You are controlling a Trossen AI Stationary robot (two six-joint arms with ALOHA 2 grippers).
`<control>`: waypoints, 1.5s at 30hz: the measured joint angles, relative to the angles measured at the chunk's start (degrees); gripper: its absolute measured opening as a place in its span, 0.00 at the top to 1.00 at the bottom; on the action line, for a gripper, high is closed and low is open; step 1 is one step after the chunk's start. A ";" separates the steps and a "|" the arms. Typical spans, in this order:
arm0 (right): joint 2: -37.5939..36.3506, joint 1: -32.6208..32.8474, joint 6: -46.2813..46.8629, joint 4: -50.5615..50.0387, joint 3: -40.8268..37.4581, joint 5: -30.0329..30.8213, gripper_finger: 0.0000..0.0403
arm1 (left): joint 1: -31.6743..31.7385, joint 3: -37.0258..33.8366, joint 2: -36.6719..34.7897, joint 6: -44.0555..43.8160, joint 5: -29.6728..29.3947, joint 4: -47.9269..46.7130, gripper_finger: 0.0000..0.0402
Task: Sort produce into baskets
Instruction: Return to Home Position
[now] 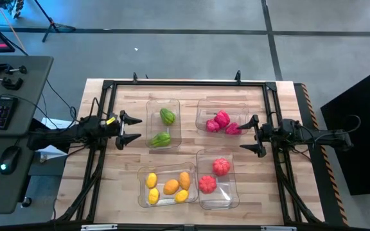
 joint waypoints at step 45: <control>-0.79 0.26 -11.79 -0.59 -0.02 6.82 0.07 | 0.02 -0.04 0.70 0.01 -0.10 0.04 0.13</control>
